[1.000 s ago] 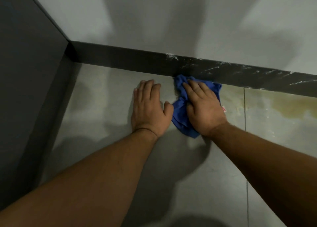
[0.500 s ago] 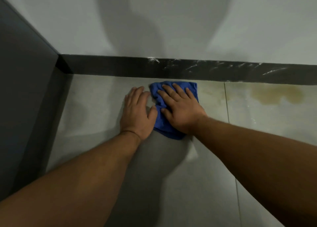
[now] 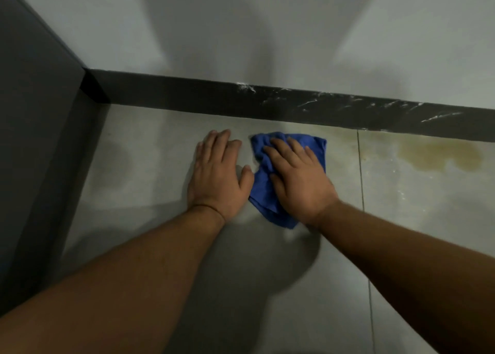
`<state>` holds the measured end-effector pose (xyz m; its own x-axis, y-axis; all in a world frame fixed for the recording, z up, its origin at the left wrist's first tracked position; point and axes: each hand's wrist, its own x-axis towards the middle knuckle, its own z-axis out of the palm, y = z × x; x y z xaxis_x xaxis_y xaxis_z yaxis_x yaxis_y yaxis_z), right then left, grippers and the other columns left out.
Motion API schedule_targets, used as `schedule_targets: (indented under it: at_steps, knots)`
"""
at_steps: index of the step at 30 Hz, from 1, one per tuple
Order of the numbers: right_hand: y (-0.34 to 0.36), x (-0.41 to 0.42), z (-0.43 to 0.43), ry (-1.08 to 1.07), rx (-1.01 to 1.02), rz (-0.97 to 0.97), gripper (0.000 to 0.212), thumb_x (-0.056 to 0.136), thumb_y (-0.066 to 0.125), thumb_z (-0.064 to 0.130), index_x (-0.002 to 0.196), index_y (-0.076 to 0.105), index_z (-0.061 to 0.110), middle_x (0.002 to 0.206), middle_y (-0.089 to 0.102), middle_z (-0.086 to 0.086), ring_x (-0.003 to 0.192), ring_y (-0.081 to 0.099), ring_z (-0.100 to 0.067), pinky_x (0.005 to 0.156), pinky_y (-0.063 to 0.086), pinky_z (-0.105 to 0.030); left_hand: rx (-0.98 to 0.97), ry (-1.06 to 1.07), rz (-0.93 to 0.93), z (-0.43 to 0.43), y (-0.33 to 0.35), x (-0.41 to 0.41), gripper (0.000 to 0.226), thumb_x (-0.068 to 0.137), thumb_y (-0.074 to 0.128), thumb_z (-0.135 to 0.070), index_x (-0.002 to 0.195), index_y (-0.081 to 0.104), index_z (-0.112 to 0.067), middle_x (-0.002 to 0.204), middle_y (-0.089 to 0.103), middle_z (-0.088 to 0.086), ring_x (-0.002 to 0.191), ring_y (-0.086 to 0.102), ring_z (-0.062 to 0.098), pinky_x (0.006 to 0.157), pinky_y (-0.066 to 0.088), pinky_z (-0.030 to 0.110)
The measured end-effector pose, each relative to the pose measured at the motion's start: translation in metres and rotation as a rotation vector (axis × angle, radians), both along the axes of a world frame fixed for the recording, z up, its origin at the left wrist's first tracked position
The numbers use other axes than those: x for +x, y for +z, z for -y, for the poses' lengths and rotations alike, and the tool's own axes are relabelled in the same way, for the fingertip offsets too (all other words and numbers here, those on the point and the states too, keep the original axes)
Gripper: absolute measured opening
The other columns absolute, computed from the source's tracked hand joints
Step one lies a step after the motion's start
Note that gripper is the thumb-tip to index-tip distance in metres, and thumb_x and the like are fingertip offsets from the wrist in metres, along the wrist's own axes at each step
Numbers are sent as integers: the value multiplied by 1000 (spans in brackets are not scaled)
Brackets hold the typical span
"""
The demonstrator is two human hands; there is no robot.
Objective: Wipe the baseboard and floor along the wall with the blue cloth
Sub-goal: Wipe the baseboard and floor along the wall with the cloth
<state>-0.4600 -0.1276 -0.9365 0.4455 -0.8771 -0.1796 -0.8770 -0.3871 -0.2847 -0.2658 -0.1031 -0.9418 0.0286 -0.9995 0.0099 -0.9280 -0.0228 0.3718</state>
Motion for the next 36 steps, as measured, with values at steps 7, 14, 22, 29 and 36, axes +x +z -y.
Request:
schedule_targets:
  at_steps: [7, 14, 22, 29, 36]
  knots:
    - [1, -4, 37, -43, -50, 25, 56, 105, 39, 36, 159, 33, 22, 168, 26, -3, 155, 21, -27, 126, 19, -48, 5, 2, -6, 0, 2, 0, 68, 87, 27, -44, 145, 49, -15, 163, 37, 10, 155, 24, 30, 128, 15, 49]
    - [12, -14, 48, 26, -151, -24, 54, 96, 51, 31, 145, 55, 9, 153, 49, -15, 131, 46, -41, 114, 37, -49, -2, -6, -17, 1, 1, -1, 59, 88, 46, -26, 145, 50, -13, 163, 37, 11, 155, 25, 31, 129, 13, 48]
    - [53, 15, 57, 511, -474, -140, 45, 105, 38, 21, 142, 57, 5, 151, 52, -15, 132, 50, -45, 99, 45, -56, -21, 6, 15, 0, -1, -3, 67, 85, 40, -34, 146, 50, -10, 159, 43, 15, 153, 29, 33, 128, 17, 52]
    - [86, 61, 76, 461, -567, -261, 55, 97, 30, 19, 146, 51, 7, 158, 42, -11, 137, 42, -44, 99, 40, -55, -81, 10, -24, -4, -2, -3, 62, 87, 46, -27, 146, 51, -9, 157, 45, 17, 151, 33, 38, 125, 22, 56]
    - [69, 15, 73, 361, -630, -247, 44, 100, 45, 15, 142, 54, 6, 154, 44, -9, 125, 48, -44, 86, 43, -51, -62, 4, -22, -1, -2, -2, 62, 83, 44, -32, 141, 54, -12, 157, 45, 14, 151, 33, 34, 126, 21, 53]
